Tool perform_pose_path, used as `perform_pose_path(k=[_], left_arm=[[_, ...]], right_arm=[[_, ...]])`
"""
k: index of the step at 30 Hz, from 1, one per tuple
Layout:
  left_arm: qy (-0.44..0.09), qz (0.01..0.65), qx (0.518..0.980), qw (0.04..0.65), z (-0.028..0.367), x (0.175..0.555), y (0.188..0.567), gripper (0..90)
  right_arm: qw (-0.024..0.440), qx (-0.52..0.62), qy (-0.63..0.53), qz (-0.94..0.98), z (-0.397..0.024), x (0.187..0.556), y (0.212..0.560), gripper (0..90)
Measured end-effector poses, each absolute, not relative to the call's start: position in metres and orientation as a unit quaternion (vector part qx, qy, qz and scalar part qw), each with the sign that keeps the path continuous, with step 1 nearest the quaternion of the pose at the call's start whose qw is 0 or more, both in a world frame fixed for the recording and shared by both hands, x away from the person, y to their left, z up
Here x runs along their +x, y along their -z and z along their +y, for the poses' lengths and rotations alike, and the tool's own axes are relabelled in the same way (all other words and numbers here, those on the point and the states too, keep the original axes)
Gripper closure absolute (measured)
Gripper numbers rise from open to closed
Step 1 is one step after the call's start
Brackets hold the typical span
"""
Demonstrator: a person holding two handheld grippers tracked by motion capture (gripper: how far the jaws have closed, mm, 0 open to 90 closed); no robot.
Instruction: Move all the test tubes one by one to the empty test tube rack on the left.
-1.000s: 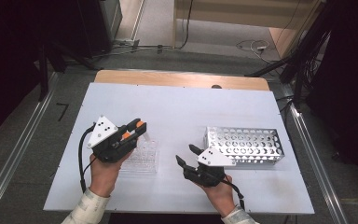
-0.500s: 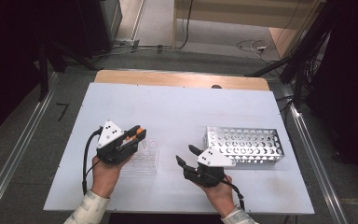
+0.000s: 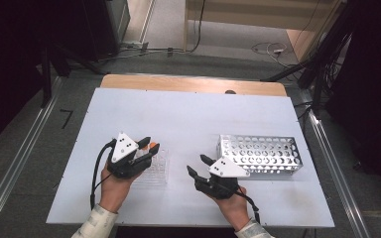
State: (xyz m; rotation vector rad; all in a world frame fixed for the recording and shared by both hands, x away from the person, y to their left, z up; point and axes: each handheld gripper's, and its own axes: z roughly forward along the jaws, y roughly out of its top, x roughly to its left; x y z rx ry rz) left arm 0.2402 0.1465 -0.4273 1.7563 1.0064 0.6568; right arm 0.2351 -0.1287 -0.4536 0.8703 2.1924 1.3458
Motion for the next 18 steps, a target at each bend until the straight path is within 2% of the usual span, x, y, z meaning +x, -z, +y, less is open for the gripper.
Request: perform_pose_path(k=[3, 9, 14, 18], left_arm=[[-0.269, 0.414, 0.715, 0.494, 0.146, 0.239, 0.426, 52.4], [-0.293, 0.424, 0.698, 0.497, 0.143, 0.232, 0.427, 30.5], [-0.287, 0.434, 0.690, 0.503, 0.145, 0.228, 0.426, 24.1], [-0.287, 0.435, 0.687, 0.506, 0.145, 0.224, 0.426, 23.8]], right_arm=[[0.210, 0.315, -0.485, 0.788, -0.129, 0.235, 0.453, 42.3], [0.209, 0.321, -0.488, 0.784, -0.132, 0.236, 0.452, 40.1], [0.212, 0.328, -0.489, 0.780, -0.136, 0.237, 0.450, 36.7], [0.213, 0.332, -0.491, 0.776, -0.140, 0.238, 0.449, 36.2]])
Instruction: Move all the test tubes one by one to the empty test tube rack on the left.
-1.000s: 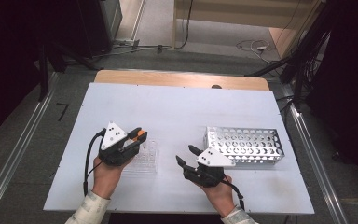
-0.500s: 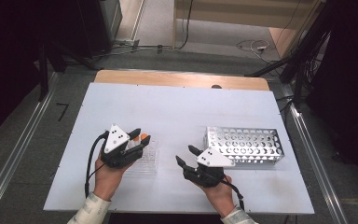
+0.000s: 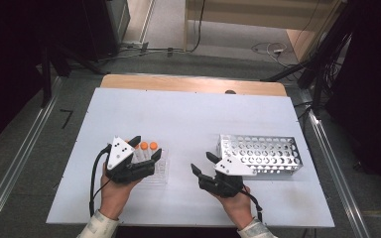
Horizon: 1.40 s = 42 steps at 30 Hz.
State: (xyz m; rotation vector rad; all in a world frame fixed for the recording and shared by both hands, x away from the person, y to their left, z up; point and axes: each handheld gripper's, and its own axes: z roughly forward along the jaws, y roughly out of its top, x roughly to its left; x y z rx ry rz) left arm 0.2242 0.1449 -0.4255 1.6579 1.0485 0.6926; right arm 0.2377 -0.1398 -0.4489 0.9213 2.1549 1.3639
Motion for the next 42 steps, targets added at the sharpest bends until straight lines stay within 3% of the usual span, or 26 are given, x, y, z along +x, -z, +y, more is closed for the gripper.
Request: perform_pose_path(k=[14, 23, 42], left_arm=[[-0.292, 0.445, 0.677, 0.508, 0.156, 0.209, 0.430, 20.6], [-0.292, 0.444, 0.676, 0.511, 0.154, 0.201, 0.433, 19.5], [-0.293, 0.448, 0.670, 0.514, 0.158, 0.196, 0.433, 19.3]], right_arm=[[0.209, 0.348, -0.491, 0.771, -0.158, 0.240, 0.446, 33.6], [0.207, 0.363, -0.483, 0.769, -0.167, 0.241, 0.445, 25.8], [0.213, 0.378, -0.485, 0.759, -0.188, 0.238, 0.441, 24.7]])
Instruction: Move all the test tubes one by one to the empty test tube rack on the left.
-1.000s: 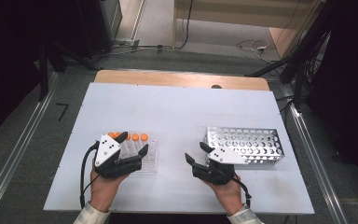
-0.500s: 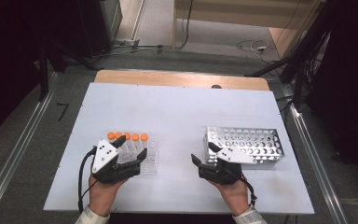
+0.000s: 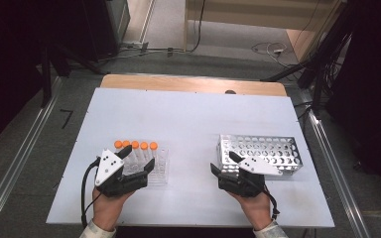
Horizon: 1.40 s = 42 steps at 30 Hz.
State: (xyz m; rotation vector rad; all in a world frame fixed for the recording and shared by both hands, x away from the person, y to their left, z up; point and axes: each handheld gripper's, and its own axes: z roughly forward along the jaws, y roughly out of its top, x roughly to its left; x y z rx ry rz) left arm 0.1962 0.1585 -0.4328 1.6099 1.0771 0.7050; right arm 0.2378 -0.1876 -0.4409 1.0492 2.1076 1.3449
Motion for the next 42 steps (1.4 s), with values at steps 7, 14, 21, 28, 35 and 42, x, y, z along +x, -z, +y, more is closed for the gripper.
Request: perform_pose_path(k=[7, 14, 21, 28, 35, 42], left_arm=[[-0.295, 0.455, 0.665, 0.513, 0.166, 0.195, 0.433, 19.3], [-0.299, 0.462, 0.660, 0.511, 0.173, 0.194, 0.434, 19.3], [-0.304, 0.470, 0.655, 0.508, 0.181, 0.194, 0.434, 19.3], [-0.307, 0.476, 0.650, 0.507, 0.189, 0.192, 0.434, 19.3], [-0.311, 0.486, 0.643, 0.503, 0.197, 0.192, 0.436, 19.3], [-0.313, 0.494, 0.638, 0.501, 0.206, 0.190, 0.437, 19.4]], right_arm=[[0.217, 0.386, -0.485, 0.754, -0.195, 0.237, 0.439, 24.7], [0.222, 0.393, -0.485, 0.749, -0.205, 0.237, 0.438, 24.7], [0.226, 0.401, -0.484, 0.744, -0.214, 0.238, 0.437, 24.6], [0.231, 0.410, -0.484, 0.738, -0.223, 0.238, 0.436, 24.6], [0.234, 0.420, -0.483, 0.732, -0.234, 0.239, 0.436, 24.5], [0.236, 0.430, -0.481, 0.727, -0.244, 0.240, 0.436, 24.2]])
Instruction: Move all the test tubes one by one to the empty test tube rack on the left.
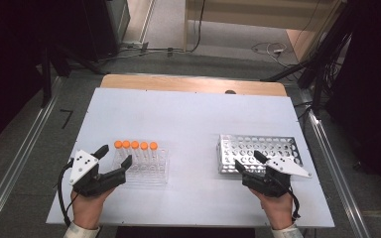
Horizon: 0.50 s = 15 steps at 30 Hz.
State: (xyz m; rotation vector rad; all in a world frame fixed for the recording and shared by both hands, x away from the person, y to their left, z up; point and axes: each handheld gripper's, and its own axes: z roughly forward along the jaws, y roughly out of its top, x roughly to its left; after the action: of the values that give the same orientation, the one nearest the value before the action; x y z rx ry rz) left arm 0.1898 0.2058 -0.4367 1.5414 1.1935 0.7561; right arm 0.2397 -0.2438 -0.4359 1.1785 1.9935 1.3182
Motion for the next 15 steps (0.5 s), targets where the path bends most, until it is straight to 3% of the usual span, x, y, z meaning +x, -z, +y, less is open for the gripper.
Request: perform_pose_path(k=[15], left_arm=[[-0.319, 0.511, 0.626, 0.495, 0.222, 0.188, 0.439, 19.3]], right_arm=[[0.251, 0.451, -0.472, 0.714, -0.266, 0.239, 0.437, 23.8]])
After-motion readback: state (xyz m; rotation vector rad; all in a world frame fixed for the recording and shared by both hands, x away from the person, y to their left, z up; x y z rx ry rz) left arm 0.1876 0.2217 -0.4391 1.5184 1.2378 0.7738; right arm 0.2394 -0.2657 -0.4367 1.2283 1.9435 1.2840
